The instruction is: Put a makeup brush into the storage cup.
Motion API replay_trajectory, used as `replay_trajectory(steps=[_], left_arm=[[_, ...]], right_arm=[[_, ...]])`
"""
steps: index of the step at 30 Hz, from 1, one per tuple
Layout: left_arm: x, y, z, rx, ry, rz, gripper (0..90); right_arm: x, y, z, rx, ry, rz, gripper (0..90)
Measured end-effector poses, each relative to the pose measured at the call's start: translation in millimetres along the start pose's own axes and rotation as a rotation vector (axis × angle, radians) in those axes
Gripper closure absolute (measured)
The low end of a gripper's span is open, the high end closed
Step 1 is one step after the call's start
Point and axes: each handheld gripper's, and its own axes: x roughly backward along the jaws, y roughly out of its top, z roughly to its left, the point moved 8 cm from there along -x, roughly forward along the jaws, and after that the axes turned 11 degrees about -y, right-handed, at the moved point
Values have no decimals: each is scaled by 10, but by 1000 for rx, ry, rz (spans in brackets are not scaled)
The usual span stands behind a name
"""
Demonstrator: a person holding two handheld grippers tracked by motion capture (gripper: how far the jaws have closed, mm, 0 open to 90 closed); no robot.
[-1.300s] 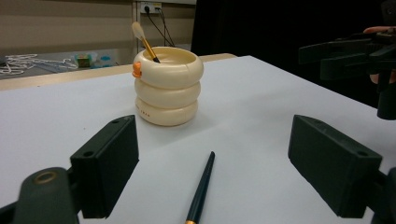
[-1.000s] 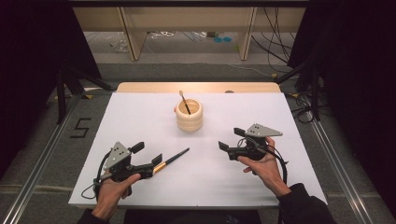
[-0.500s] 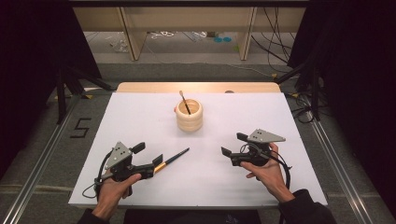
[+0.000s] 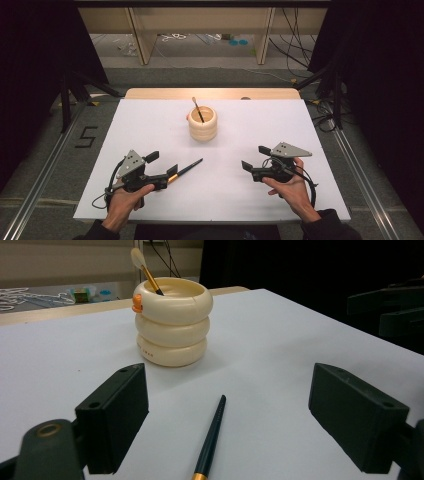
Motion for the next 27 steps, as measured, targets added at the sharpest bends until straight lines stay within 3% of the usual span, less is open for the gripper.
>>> replay_trajectory(steps=[16, 18, 20, 22, 27], left_arm=[[-7, -37, 2, 3, -6, 38, 157], [-23, -54, -3, 16, -6, 53, 157], [-42, -63, 13, -23, -9, 92, 157], [-57, -69, 10, -13, -8, 97, 157], [-115, -113, 11, -41, -39, 190, 157]], right_arm=[[56, -37, 39, 2, 5, 9, 158], [57, -39, 34, 1, 1, 11, 158], [60, -46, 38, 2, 4, 15, 158], [57, -52, 46, 6, 7, 18, 158], [69, -54, 63, 6, 5, 13, 158]])
